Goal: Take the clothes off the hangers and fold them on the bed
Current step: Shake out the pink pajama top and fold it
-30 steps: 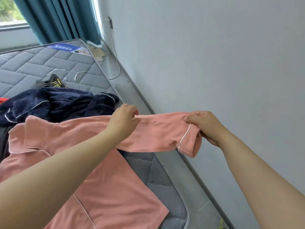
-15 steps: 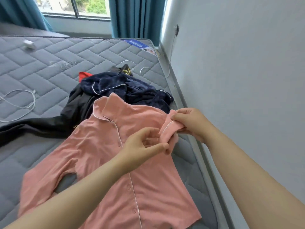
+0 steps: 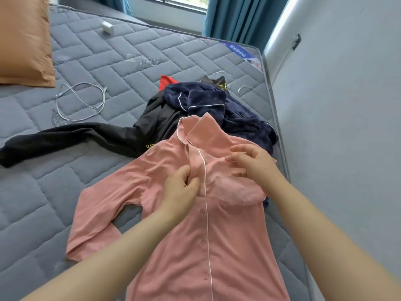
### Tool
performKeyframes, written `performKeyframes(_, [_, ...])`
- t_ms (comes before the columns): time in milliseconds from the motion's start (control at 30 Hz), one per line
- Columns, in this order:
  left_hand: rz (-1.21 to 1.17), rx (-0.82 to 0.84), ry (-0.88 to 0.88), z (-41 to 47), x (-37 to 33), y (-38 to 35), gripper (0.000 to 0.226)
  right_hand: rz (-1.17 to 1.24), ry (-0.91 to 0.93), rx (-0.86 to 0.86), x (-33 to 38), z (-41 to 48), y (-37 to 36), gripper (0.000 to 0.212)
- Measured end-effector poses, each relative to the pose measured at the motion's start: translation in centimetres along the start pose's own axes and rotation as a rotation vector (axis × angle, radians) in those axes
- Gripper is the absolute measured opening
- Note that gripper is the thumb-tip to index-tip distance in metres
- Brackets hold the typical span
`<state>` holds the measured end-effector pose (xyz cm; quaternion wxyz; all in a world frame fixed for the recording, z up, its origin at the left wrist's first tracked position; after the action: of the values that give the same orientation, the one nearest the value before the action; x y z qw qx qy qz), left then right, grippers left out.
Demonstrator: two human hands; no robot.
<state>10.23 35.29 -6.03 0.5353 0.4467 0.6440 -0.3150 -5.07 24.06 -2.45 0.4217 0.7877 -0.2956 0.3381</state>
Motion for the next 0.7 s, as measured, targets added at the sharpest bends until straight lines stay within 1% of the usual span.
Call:
performKeyframes(33, [-0.017, 0.001, 0.016, 0.3, 0.5, 0.7, 0.016, -0.178, 0.064, -0.045, -0.7, 0.4, -0.5, 0.032])
performKeyframes(67, [-0.049, 0.006, 0.04, 0.4, 1.0, 1.3, 0.013, -0.326, 0.124, -0.056, -1.4, 0.7, -1.1, 0.042])
performKeyframes(100, [-0.09, 0.02, 0.066, 0.6, 1.4, 1.8, 0.008, -0.429, 0.167, -0.032, -1.9, 1.1, -1.7, 0.052])
performKeyframes(167, [-0.156, 0.059, 0.13, 0.7, 2.3, 2.4, 0.015, -0.581, 0.208, 0.061, -3.0, 2.2, -2.9, 0.062])
performKeyframes(300, [-0.193, 0.08, 0.211, 1.2, 4.7, 3.5, 0.02, -0.843, 0.134, 0.207, -4.8, 4.9, -4.7, 0.07])
performKeyframes(400, [-0.252, 0.09, 0.238, 1.6, 6.5, 3.9, 0.017, -1.046, 0.078, 0.236, -7.0, 6.7, -5.1, 0.074])
performKeyframes(433, [-0.261, 0.084, 0.249, 1.8, 7.1, 4.1, 0.022, -1.099, 0.07, 0.238, -7.7, 7.4, -5.1, 0.074])
performKeyframes(500, [-0.25, 0.062, 0.261, 2.4, 8.4, 4.7, 0.032, -1.149, 0.065, 0.227, -9.0, 8.6, -5.1, 0.069])
performKeyframes(533, [-0.246, 0.045, 0.262, 2.8, 9.1, 5.0, 0.034, -1.168, 0.073, 0.211, -9.3, 9.3, -5.1, 0.063])
performKeyframes(567, [-0.249, 0.025, 0.272, 3.3, 9.9, 5.1, 0.036, -1.18, 0.09, 0.19, -9.6, 9.9, -5.1, 0.053])
performKeyframes(667, [-0.275, -0.051, 0.331, 4.6, 12.2, 5.2, 0.04, -1.186, 0.153, 0.145, -9.8, 11.2, -5.2, 0.014])
performKeyframes(700, [-0.267, -0.075, 0.349, 4.8, 13.0, 5.3, 0.042, -1.198, 0.182, 0.134, -9.9, 11.5, -5.2, 0.008])
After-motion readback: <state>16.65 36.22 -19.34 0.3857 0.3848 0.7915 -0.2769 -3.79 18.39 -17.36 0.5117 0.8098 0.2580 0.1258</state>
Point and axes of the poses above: each hand's wrist, its own z-axis towards the middle knuckle, its own y-axis out of the back of the hand, x = y × z, the point moved 3 cm from there along z, towards the middle knuckle, and after that the axes turned 11 degrees about -z, right-handed, at the moved point
